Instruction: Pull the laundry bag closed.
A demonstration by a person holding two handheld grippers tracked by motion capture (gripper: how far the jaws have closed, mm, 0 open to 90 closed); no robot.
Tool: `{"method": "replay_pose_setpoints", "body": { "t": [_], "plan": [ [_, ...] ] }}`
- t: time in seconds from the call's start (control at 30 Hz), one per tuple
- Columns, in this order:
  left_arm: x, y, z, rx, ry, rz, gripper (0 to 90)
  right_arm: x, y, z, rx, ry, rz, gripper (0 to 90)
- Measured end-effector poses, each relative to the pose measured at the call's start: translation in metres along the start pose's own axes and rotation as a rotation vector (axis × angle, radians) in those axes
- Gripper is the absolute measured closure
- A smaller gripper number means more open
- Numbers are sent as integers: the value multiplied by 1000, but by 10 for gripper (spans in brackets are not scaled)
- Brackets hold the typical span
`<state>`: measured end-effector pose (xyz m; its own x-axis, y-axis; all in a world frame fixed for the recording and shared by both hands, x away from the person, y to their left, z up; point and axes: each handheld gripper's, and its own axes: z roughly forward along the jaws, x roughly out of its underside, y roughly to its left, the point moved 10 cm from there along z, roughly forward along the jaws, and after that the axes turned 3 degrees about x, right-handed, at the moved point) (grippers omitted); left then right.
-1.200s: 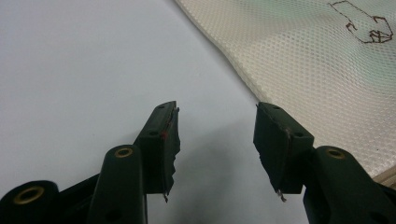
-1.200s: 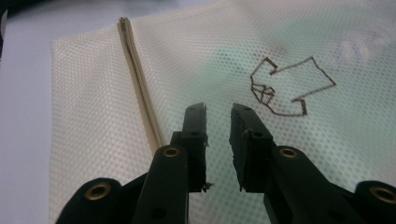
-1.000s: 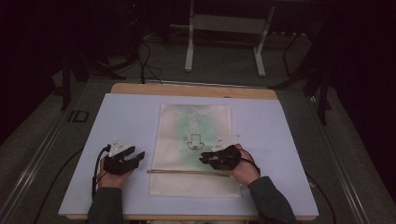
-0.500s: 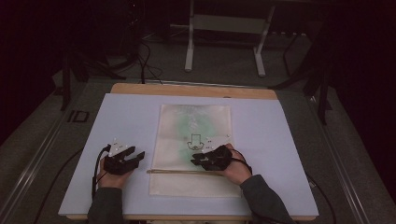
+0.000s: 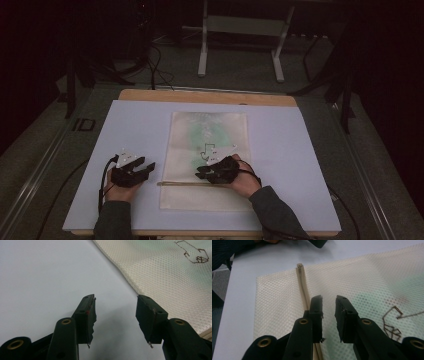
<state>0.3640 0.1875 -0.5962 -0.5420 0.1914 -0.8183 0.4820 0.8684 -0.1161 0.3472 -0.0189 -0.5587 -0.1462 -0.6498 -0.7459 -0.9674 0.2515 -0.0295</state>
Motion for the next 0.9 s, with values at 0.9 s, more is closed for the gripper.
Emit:
{"method": "replay_pose_setpoints", "body": {
  "t": [0.9],
  "plan": [
    [0,0,0,7,2,-3,489,-25,18,33,-61,40,-72,766]
  ]
}}
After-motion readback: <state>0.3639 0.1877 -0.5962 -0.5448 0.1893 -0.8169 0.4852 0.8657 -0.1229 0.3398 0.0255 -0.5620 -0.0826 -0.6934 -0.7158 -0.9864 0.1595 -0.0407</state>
